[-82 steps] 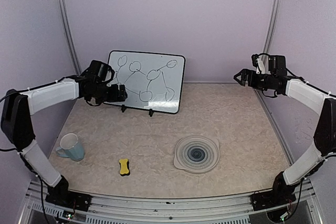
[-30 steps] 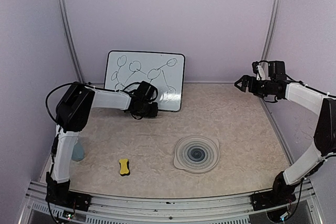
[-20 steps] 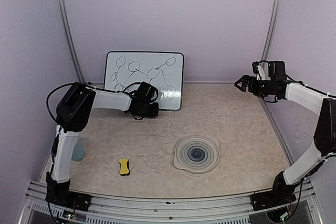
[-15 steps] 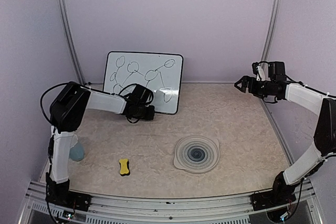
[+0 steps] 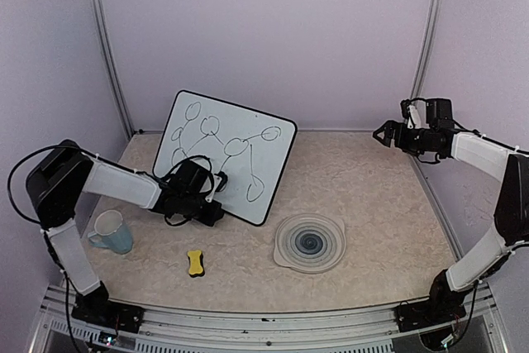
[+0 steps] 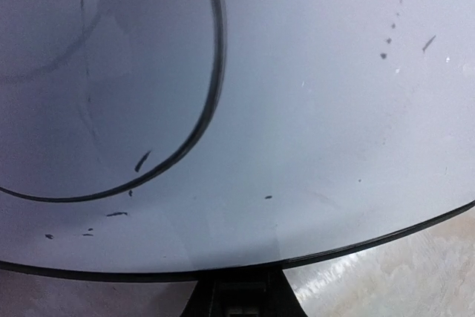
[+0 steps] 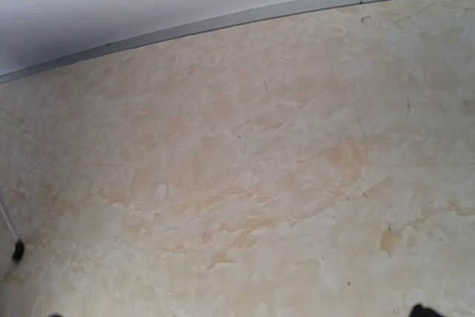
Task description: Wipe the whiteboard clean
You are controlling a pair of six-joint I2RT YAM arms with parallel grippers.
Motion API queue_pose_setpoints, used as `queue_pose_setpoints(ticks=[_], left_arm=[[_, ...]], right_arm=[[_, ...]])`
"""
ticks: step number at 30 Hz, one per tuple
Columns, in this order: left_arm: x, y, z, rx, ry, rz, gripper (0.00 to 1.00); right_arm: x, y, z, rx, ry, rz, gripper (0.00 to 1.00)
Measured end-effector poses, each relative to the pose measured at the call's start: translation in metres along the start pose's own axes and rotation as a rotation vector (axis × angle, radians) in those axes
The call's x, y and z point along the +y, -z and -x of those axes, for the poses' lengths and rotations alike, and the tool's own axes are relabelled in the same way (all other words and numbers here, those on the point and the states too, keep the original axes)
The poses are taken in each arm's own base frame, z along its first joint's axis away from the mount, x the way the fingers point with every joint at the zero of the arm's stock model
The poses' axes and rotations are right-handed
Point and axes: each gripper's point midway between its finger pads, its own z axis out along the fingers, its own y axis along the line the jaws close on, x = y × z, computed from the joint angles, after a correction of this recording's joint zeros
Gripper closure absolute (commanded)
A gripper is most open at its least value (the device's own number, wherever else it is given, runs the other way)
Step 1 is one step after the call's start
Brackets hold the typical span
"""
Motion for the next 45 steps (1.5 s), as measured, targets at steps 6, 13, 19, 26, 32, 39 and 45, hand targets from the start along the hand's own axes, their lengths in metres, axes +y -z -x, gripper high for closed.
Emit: queue_pose_setpoints(ticks=[6, 13, 19, 26, 32, 39, 45], left_arm=[[-0.041, 0.023, -0.037, 0.011, -0.096, -0.111, 1.0], [-0.083, 0.037, -0.063, 0.031, -0.172, -0.233, 1.0], [-0.122, 0.043, -0.078, 0.022, -0.259, -0.317, 1.0], [-0.159, 0.031, -0.068, -0.008, -0.387, -0.421, 1.0], [-0.188, 0.015, -0.051, -0.028, -0.494, -0.498, 1.0], [-0.21, -0.002, -0.033, -0.052, -0.596, -0.534, 1.0], [-0.208, -0.002, -0.033, -0.052, -0.625, -0.525, 0.69]], right_arm=[[0.001, 0.001, -0.003, 0.006, 0.011, 0.008, 0.0], [0.003, 0.002, -0.003, 0.005, 0.029, 0.02, 0.0], [0.004, 0.003, -0.004, 0.008, 0.031, 0.036, 0.0], [0.007, 0.003, -0.004, 0.012, 0.031, 0.052, 0.0], [0.003, 0.005, -0.004, 0.01, 0.033, 0.047, 0.0], [-0.006, 0.014, -0.003, 0.005, 0.015, 0.034, 0.0], [0.001, 0.02, -0.003, 0.041, -0.006, 0.06, 0.0]])
